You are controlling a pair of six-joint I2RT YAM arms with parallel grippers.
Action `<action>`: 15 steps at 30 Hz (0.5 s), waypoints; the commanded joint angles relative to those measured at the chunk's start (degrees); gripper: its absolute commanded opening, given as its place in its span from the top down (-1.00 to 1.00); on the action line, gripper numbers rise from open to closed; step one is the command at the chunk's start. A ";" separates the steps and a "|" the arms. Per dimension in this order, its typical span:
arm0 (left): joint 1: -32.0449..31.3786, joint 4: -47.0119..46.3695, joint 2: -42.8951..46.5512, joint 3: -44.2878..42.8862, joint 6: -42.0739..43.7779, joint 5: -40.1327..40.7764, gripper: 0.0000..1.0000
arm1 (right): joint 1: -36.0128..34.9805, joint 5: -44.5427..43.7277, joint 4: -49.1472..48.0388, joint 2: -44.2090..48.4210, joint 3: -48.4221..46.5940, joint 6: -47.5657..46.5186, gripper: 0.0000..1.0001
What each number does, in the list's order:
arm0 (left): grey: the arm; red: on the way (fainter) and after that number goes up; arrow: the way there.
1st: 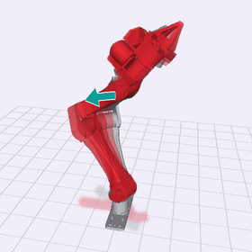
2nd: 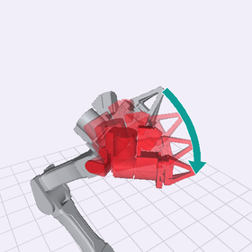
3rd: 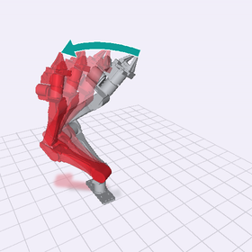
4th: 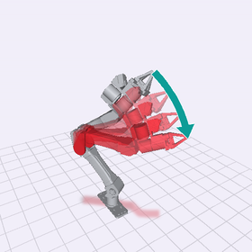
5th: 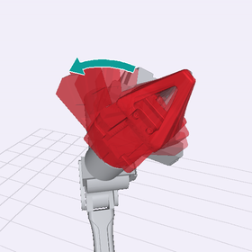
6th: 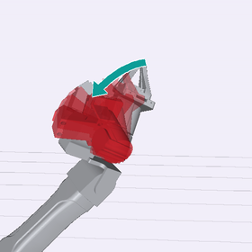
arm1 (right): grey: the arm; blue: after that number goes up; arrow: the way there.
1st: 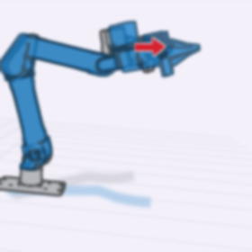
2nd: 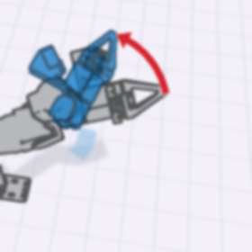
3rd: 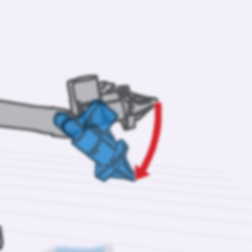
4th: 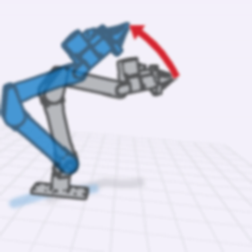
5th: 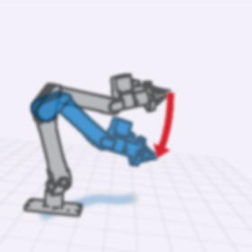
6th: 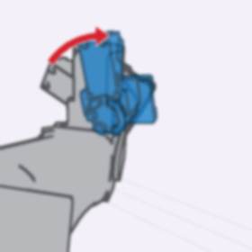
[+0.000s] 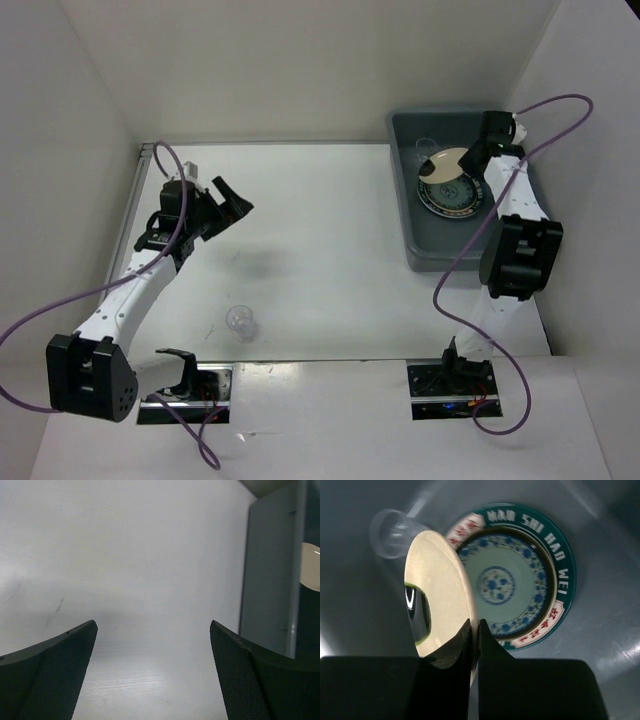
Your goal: Place the mixed dishes into the plastic bin
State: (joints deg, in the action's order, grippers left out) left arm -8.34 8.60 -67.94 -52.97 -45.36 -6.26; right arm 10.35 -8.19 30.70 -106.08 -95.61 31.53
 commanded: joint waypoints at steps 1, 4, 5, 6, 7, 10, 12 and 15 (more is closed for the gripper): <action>3.40 1.86 3.52 2.69 -0.25 -0.85 -1.00 | -0.51 -7.10 1.21 -3.86 -4.84 0.38 0.98; 4.55 3.62 4.92 4.01 0.28 -1.38 -1.00 | -0.51 -9.73 1.82 -6.58 -5.55 0.38 0.98; 4.56 3.62 5.45 4.02 0.28 -1.99 -1.00 | -0.51 -9.74 1.82 -6.59 -6.07 0.38 0.98; 5.17 3.62 5.45 4.71 0.28 -2.00 -1.00 | 0.02 -10.44 1.82 -7.38 -6.08 0.38 0.98; 5.17 3.62 5.45 4.72 0.28 -2.00 -1.00 | 0.02 -10.45 1.82 -7.99 -6.08 0.38 0.98; 5.17 3.62 5.98 5.85 -0.25 -2.53 -1.00 | 1.07 -10.45 1.30 -8.53 -6.08 0.38 0.98; 5.17 3.09 5.98 5.86 -0.25 -3.05 -1.00 | 1.08 -10.97 1.29 -9.75 -6.08 0.38 0.98; 5.17 2.57 5.98 6.48 -0.78 -3.05 -1.00 | 1.60 -12.46 1.29 -10.46 -6.08 0.38 0.93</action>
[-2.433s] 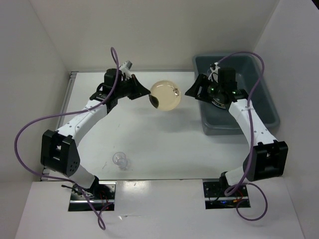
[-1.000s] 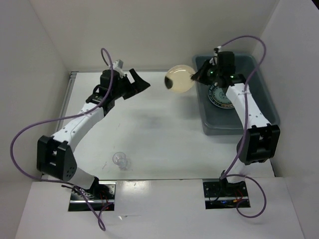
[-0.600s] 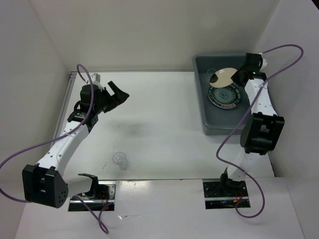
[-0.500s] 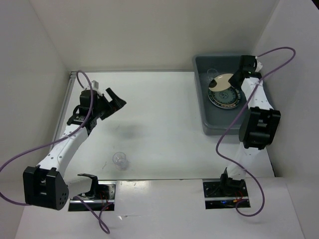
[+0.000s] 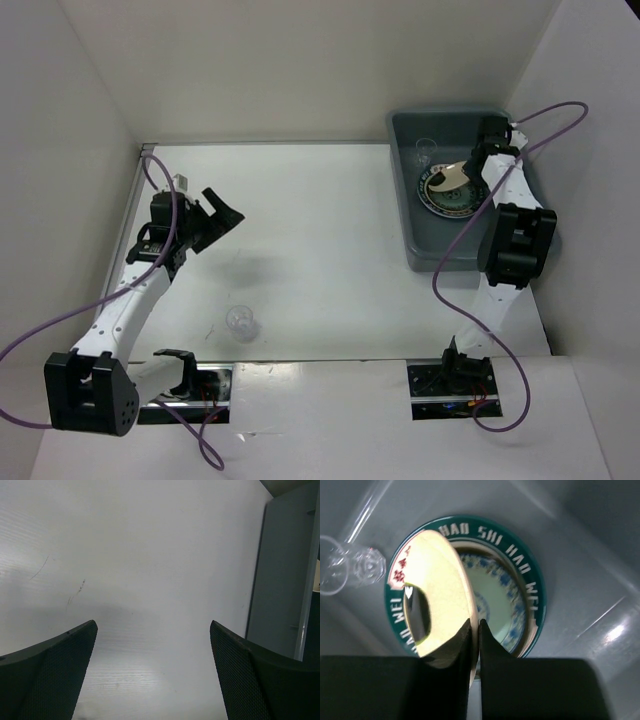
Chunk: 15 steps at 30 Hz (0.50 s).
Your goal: Place the mixed dishes into the plastic bin
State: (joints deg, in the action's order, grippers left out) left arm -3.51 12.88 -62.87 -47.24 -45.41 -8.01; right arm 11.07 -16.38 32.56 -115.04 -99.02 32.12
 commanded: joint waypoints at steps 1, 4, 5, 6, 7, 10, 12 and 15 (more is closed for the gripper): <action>0.34 -1.72 0.91 0.75 -0.73 -1.83 -1.00 | 0.88 -4.27 -0.56 -1.50 -2.06 -0.21 0.74; 0.34 -1.72 0.39 0.75 -0.73 -1.83 -1.00 | 0.88 -4.27 -0.56 -1.50 -0.91 -0.21 0.40; 0.34 -1.72 0.38 0.75 -0.73 -1.83 -1.00 | 1.40 -4.27 -0.56 -1.50 -0.91 -0.21 0.34; 0.34 -1.72 0.38 0.75 -0.73 -1.83 -1.00 | 1.41 -4.27 -0.56 -1.50 -0.30 -0.21 0.34; 0.34 -1.72 0.38 0.75 -0.73 -1.83 -1.00 | 1.41 -4.27 -0.56 -0.98 -0.29 -0.21 0.31; 0.34 -1.72 0.38 1.36 -0.73 -1.83 -1.00 | 1.41 -4.27 0.05 -0.36 0.23 -0.21 0.22; 0.34 -1.72 0.38 1.36 -0.73 -1.83 -1.00 | 1.41 -4.27 0.05 0.25 0.76 -0.21 0.12; 0.34 0.12 0.38 1.36 0.05 1.05 -1.00 | 1.41 -3.05 0.67 2.10 1.55 -0.21 -0.11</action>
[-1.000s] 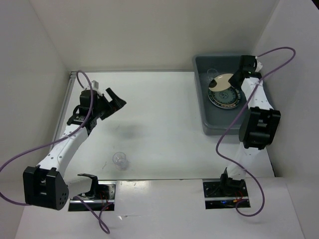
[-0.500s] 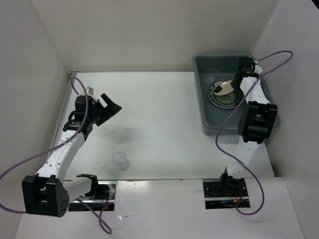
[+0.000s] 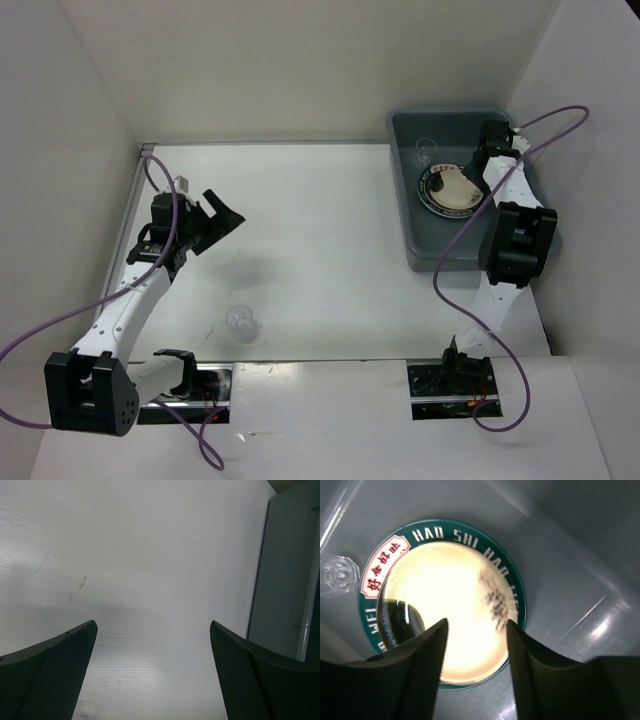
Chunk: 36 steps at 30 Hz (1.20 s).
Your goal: Place the mixed dishes into the plastic bin
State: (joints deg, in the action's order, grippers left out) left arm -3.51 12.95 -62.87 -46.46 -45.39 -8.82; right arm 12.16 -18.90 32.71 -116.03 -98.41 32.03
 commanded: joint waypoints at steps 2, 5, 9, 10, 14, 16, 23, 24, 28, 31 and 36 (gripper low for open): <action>0.34 1.72 0.38 0.05 1.44 2.49 -1.00 | 0.32 0.08 0.51 4.92 2.17 -0.13 -0.17; 0.96 2.43 0.38 -0.48 2.06 3.28 -1.00 | 0.32 1.31 -0.54 6.68 3.66 -0.13 -0.17; 1.49 2.43 0.38 -0.48 2.06 3.28 -1.00 | 0.32 7.80 -0.01 9.93 4.45 0.40 -0.17; 1.49 3.04 0.38 -0.48 2.06 3.80 -1.00 | 0.32 10.52 -0.97 11.51 6.20 0.40 -0.17; 1.49 7.69 -2.16 -2.58 6.00 6.17 -1.00 | -12.01 12.58 -4.31 21.96 10.87 -1.96 -0.17; 1.49 10.06 -3.57 -3.81 8.99 6.80 -1.00 | -18.98 9.59 -4.85 26.37 11.40 -3.55 -0.20; 3.32 13.07 -1.47 -4.34 12.16 10.22 -1.00 | -44.66 12.73 -2.48 30.59 15.52 -10.32 -0.20; 4.03 13.07 -0.59 -4.34 11.64 11.53 -1.00 | -48.60 14.22 -2.47 30.60 16.05 -11.37 -0.20; 5.35 13.59 3.53 -4.34 10.06 13.90 -1.00 | -58.53 18.54 -0.98 30.60 19.21 -14.71 -0.14; 5.88 13.59 7.22 -3.65 7.69 15.23 -1.00 | -64.26 19.41 -0.98 29.73 19.92 -15.42 -0.14; 5.88 14.90 13.03 -2.94 5.84 18.22 -1.00 | -70.78 22.32 -3.52 24.28 18.09 -16.04 -0.14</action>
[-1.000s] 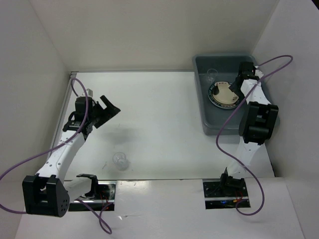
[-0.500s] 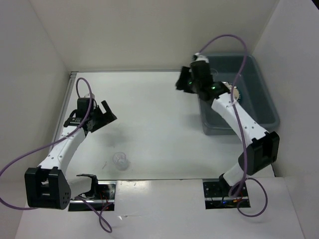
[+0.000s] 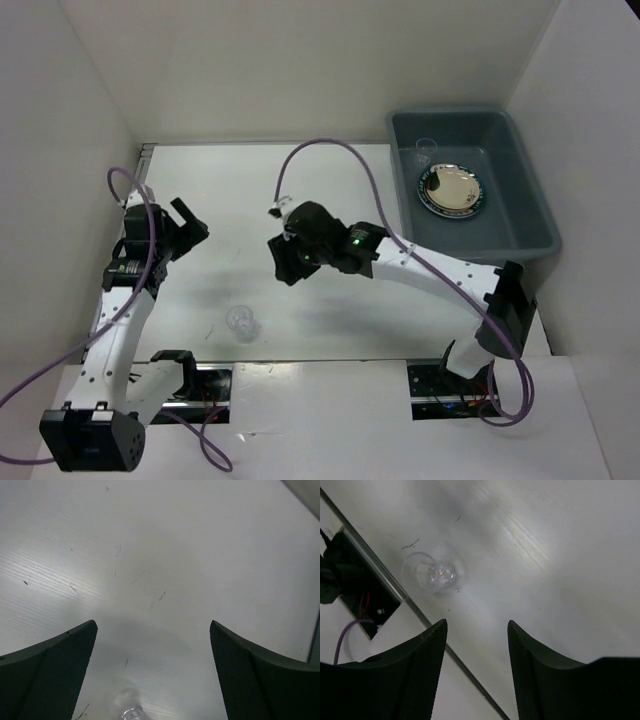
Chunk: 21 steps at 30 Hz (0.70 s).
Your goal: Place the mixed dishes into the plastic bin
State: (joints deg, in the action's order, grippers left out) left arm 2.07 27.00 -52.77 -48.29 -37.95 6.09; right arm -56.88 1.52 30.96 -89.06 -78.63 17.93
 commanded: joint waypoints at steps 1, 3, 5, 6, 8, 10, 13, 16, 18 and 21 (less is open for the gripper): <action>0.31 2.16 4.42 -1.10 -2.12 3.84 -1.00 | -2.44 2.52 -1.78 -4.96 -2.83 -1.94 -0.14; 0.31 3.57 5.83 -0.57 -2.12 5.42 -1.00 | -4.89 3.31 -2.57 -7.26 -3.37 -1.94 -0.14; 0.31 5.25 7.68 0.12 -2.12 5.95 -1.00 | -6.48 2.35 -3.97 -9.99 -4.16 -1.94 -0.14; 0.31 5.77 7.69 0.65 -2.12 5.95 -1.00 | -7.10 2.35 -3.98 -10.95 -4.77 -1.94 -0.14; 0.31 6.39 9.00 0.66 -2.74 5.95 -1.00 | -7.89 3.14 -4.59 -13.68 -5.31 -1.94 -0.12; 0.31 6.92 9.87 -0.05 -4.22 5.95 -1.00 | -8.42 3.14 -5.12 -15.26 -5.83 -2.46 -0.07; 0.31 6.92 12.68 1.53 -6.42 6.48 -1.00 | -8.42 4.46 -5.12 -17.90 -7.50 -2.46 -0.02; 0.31 6.92 14.36 2.24 -6.96 7.01 -1.00 | -8.94 5.16 -5.12 -19.49 -10.40 -2.46 -0.02; 0.31 6.92 14.37 2.24 -6.96 7.01 -1.00 | -8.95 6.21 -5.12 -20.71 -11.54 -2.46 -0.02; 0.31 6.92 14.37 2.24 -6.96 7.01 -1.00 | -8.95 6.22 -5.12 -21.86 -12.86 -2.46 0.00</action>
State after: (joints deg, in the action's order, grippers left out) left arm 2.11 34.37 -38.76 -46.44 -43.92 12.21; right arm -65.39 6.72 28.47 -109.91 -87.94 16.53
